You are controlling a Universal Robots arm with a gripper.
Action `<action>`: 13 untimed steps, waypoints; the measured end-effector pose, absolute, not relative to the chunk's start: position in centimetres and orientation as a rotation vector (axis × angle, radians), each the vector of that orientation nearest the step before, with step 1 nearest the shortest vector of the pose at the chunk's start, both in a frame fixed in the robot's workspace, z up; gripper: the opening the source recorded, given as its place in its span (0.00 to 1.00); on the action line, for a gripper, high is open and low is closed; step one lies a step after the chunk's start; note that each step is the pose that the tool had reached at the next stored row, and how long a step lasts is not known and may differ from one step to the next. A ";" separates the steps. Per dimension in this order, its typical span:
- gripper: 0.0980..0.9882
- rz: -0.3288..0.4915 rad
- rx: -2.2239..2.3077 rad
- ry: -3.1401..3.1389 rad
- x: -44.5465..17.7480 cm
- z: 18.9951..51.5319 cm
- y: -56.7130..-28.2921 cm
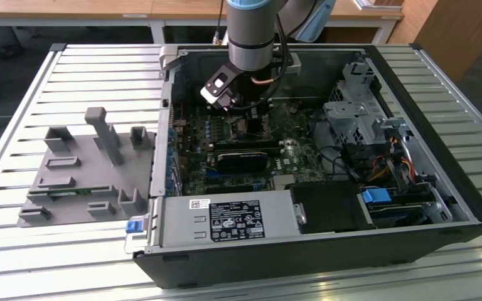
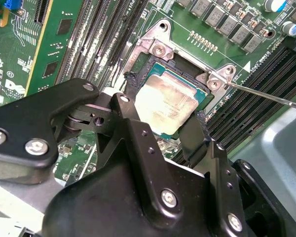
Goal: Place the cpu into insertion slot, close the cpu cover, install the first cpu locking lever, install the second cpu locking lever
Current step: 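Place the cpu into insertion slot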
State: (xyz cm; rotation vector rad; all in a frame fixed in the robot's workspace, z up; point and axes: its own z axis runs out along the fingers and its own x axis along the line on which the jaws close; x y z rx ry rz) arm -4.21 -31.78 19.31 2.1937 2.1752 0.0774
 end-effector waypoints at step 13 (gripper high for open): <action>0.58 0.078 2.191 2.178 -4.2 19.5 -32.0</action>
